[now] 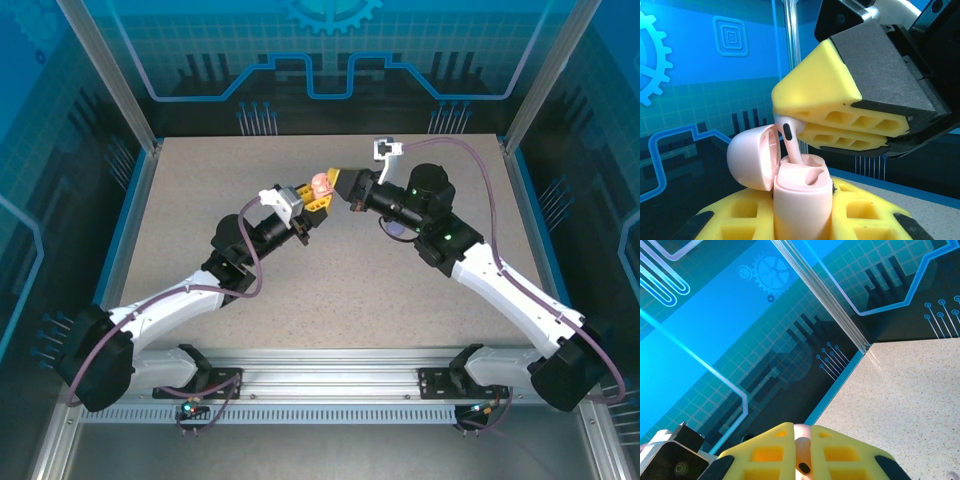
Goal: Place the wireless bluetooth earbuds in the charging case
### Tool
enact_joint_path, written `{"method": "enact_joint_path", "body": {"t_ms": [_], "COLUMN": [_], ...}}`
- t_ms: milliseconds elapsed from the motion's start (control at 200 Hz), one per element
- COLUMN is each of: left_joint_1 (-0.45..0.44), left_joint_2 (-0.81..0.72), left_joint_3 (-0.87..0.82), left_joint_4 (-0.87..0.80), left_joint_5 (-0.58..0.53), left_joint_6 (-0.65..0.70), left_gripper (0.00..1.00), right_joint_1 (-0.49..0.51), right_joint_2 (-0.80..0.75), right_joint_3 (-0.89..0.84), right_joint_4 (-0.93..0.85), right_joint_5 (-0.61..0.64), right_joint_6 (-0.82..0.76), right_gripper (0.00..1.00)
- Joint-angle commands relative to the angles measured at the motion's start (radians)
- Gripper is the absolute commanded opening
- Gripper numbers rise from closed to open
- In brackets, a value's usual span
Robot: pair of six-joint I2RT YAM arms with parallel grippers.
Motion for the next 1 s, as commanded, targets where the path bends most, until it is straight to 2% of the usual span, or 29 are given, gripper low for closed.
{"method": "enact_joint_path", "body": {"t_ms": [0, 230, 560, 765, 900, 990], "left_joint_1": [-0.003, -0.004, -0.004, -0.004, -0.004, -0.003], "left_joint_2": [-0.019, -0.018, -0.013, -0.015, -0.016, -0.015], "left_joint_3": [0.046, 0.048, 0.052, 0.056, 0.055, 0.055], "left_joint_4": [0.069, 0.067, 0.07, 0.067, 0.061, 0.058], "left_joint_5": [-0.008, -0.02, -0.019, -0.013, -0.009, -0.005], "left_joint_6": [0.012, 0.019, 0.019, 0.014, 0.011, 0.008], "left_gripper": [0.0, 0.0, 0.0, 0.0, 0.0, 0.0], "right_joint_1": [0.018, 0.015, 0.015, 0.012, 0.009, 0.009], "right_joint_2": [0.009, -0.038, -0.042, -0.04, -0.036, -0.031], "right_joint_3": [0.018, -0.014, -0.024, -0.021, -0.007, 0.006], "right_joint_4": [-0.05, -0.105, -0.13, -0.172, -0.182, -0.181], "right_joint_5": [-0.056, -0.036, -0.07, -0.016, 0.008, 0.004], "right_joint_6": [-0.01, -0.036, -0.043, -0.057, -0.055, -0.055], "right_gripper": [0.1, 0.09, 0.09, 0.09, 0.18, 0.28]}}
